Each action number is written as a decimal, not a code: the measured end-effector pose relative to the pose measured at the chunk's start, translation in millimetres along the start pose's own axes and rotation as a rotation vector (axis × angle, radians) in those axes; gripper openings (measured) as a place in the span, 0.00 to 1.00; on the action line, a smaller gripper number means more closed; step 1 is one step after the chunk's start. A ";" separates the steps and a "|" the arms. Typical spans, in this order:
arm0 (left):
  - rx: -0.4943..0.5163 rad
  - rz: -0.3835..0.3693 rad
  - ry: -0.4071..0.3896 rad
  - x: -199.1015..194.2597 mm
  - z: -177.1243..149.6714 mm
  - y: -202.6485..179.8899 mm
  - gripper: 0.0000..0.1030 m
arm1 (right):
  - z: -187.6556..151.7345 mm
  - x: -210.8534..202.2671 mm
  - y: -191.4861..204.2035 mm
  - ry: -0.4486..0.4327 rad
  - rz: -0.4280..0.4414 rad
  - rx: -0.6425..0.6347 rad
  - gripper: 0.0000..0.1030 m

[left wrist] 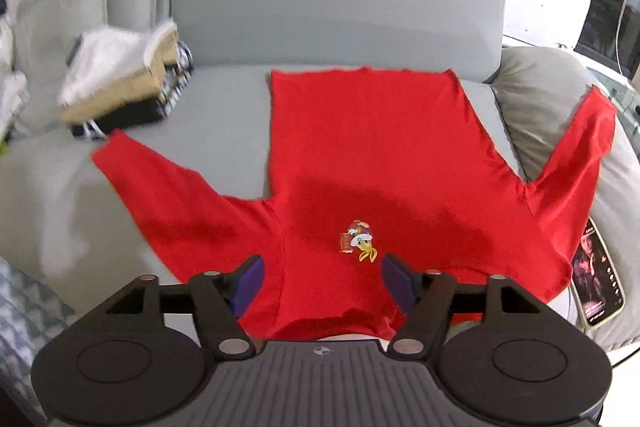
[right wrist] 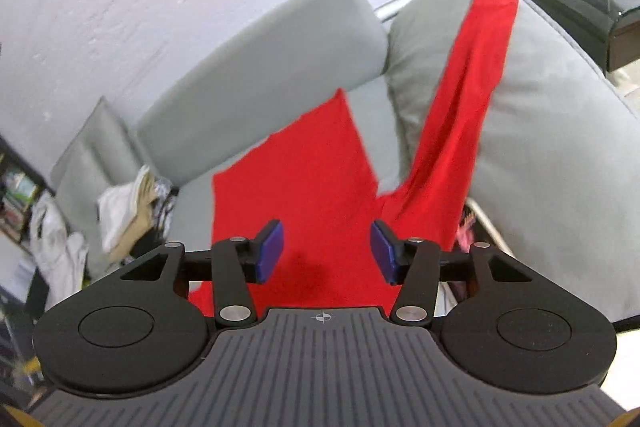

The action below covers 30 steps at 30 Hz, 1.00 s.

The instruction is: Fold clothes

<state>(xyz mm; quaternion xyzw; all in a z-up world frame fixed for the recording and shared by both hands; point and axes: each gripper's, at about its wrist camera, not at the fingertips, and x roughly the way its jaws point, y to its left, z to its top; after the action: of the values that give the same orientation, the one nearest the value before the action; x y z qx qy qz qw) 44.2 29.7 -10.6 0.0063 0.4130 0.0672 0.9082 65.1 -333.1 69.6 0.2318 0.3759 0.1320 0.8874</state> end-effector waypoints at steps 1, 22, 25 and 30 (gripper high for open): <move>0.014 0.003 -0.012 -7.9 -2.4 -4.3 0.70 | -5.8 -5.2 3.3 0.010 -0.004 -0.008 0.54; 0.001 -0.006 -0.056 -44.6 -37.7 -5.2 0.79 | -74.2 -11.5 68.1 0.131 -0.168 -0.217 0.70; -0.010 -0.001 -0.053 -41.8 -38.4 -1.6 0.80 | -75.1 -8.1 67.6 0.137 -0.184 -0.220 0.70; -0.022 0.003 -0.040 -35.7 -39.5 3.1 0.80 | -74.2 -4.3 66.4 0.136 -0.204 -0.214 0.70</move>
<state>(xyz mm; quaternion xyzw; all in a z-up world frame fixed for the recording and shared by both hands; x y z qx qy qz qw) -9.0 26.5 -9.7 -0.0017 0.3940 0.0730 0.9162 4.1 -254.8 60.8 0.0870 0.4405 0.0958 0.8884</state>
